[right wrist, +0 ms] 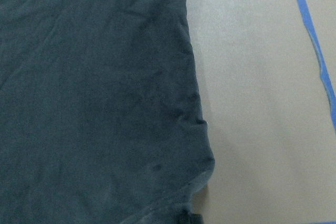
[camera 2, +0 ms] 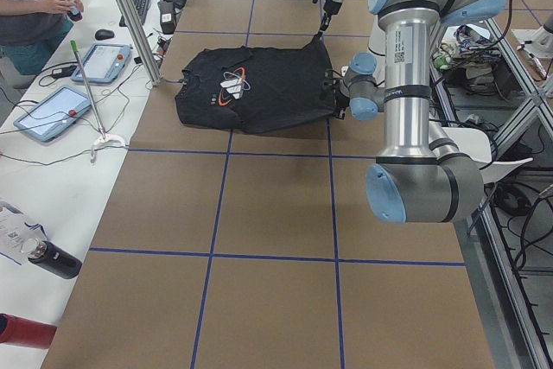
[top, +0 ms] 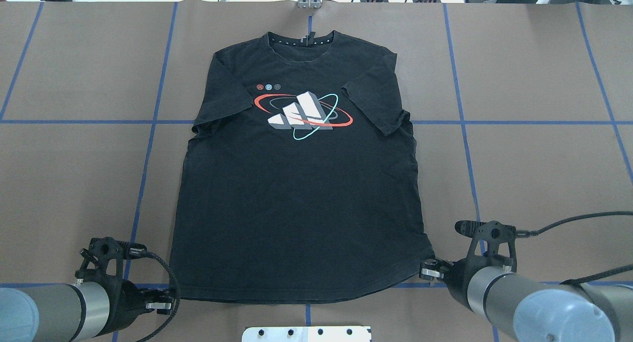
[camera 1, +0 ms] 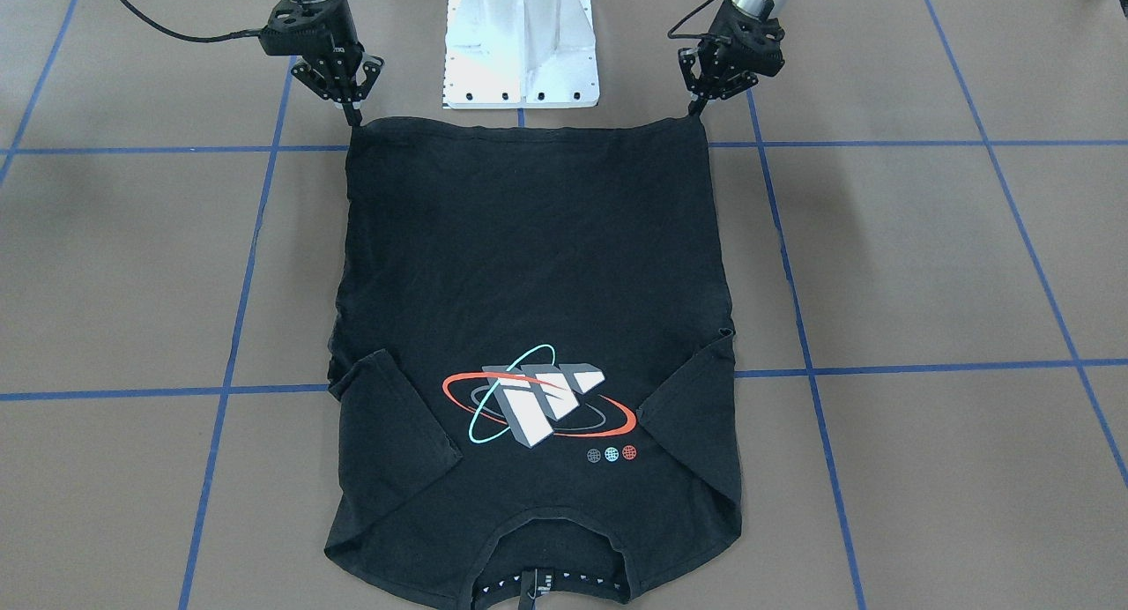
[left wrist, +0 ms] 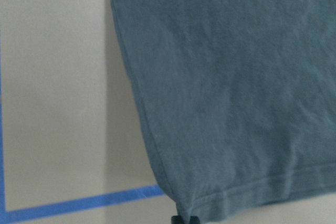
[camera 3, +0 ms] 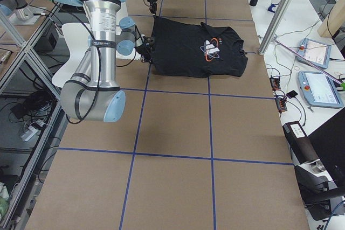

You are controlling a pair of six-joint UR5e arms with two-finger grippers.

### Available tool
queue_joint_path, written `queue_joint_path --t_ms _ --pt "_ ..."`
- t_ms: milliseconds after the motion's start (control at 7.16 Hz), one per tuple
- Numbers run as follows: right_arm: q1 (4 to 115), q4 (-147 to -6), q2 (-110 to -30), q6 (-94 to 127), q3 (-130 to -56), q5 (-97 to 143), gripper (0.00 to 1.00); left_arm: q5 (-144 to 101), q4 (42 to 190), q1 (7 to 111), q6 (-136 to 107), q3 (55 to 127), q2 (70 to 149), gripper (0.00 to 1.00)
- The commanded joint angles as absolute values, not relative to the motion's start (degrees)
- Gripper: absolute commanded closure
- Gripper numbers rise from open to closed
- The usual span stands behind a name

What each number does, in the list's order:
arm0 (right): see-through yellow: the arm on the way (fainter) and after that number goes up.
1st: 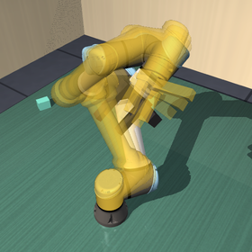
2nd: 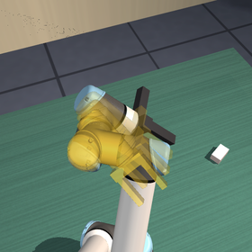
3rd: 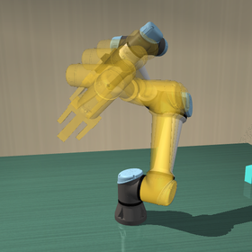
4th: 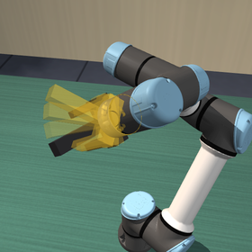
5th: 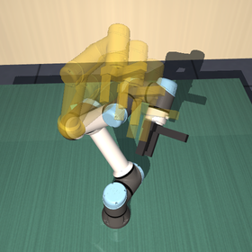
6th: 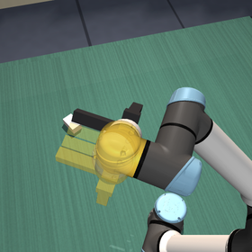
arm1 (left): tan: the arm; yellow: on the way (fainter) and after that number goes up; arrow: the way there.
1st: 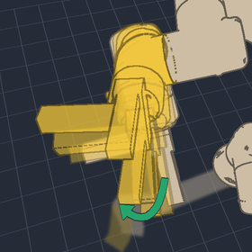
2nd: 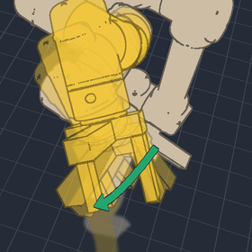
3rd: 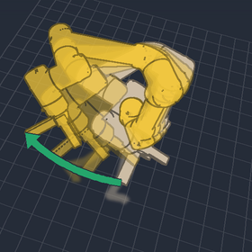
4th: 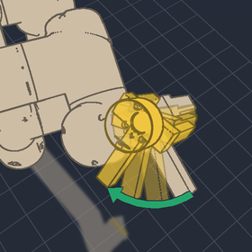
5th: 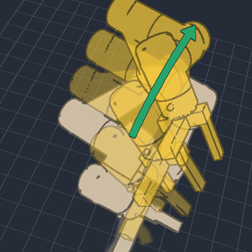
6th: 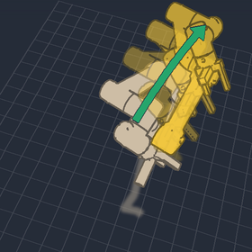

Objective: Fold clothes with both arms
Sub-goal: 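Lift the hem with both grippers and fold it toward the collar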

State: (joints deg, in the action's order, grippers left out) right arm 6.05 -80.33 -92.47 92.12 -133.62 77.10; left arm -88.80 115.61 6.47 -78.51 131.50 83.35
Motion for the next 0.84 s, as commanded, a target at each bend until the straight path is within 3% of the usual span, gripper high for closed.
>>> queue_joint_path --t_ms 0,279,559,698 --pt "14.55 -80.42 -92.37 85.11 -137.70 90.79 1.00 -97.07 102.72 11.23 -76.21 138.05 91.18 1.00" --pt "11.38 -80.33 -93.77 84.38 -143.93 99.48 1.00 -100.19 98.44 10.64 -76.20 139.13 96.67 1.00" --pt "0.14 -80.42 -101.91 84.46 -152.98 99.49 1.00 -100.28 98.35 3.03 -76.20 143.94 96.16 1.00" --pt "-2.43 -80.42 -102.21 84.46 -153.37 99.49 1.00 -100.20 98.44 -0.49 -76.20 145.18 96.07 1.00"
